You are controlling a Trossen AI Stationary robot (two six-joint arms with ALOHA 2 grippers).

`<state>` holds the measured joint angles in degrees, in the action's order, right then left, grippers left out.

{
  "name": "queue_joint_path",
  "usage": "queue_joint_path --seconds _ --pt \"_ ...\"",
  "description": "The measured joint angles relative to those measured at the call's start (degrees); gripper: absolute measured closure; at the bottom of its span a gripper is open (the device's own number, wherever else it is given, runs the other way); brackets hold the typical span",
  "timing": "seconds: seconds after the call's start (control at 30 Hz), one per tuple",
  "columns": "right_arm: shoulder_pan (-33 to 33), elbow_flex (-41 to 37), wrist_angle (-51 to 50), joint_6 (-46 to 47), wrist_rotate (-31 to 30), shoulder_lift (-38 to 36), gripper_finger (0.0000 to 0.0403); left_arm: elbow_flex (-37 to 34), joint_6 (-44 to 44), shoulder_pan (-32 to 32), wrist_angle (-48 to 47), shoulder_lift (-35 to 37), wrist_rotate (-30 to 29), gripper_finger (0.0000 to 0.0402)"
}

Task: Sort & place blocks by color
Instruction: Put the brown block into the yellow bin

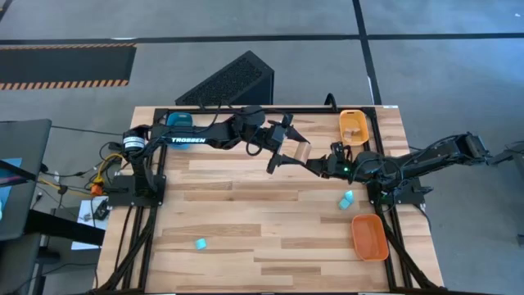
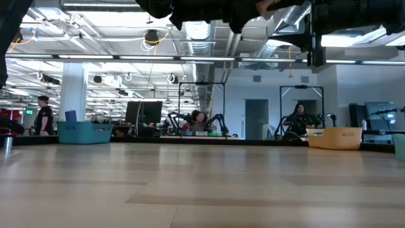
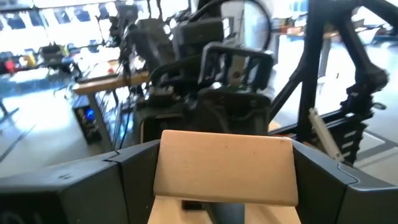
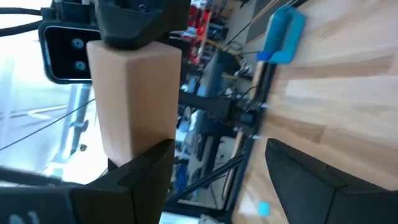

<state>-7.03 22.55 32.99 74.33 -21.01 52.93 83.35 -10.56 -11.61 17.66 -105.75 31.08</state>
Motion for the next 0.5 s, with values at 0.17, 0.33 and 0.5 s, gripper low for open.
queue_joint_path --seconds 0.17,0.33,0.5 --pt "-1.4 0.0 3.4 0.0 0.5 0.0 0.0122 0.0 3.3 1.1 4.0 0.0 1.6 0.0141" --pt "-2.9 0.0 3.4 -1.3 0.3 0.0 0.0122 0.0 2.9 2.3 4.1 0.0 1.2 0.0141" --pt "-3.1 0.0 4.2 -3.9 -0.1 0.0 0.0122 0.0 3.2 2.7 4.2 0.0 -0.1 0.0141"
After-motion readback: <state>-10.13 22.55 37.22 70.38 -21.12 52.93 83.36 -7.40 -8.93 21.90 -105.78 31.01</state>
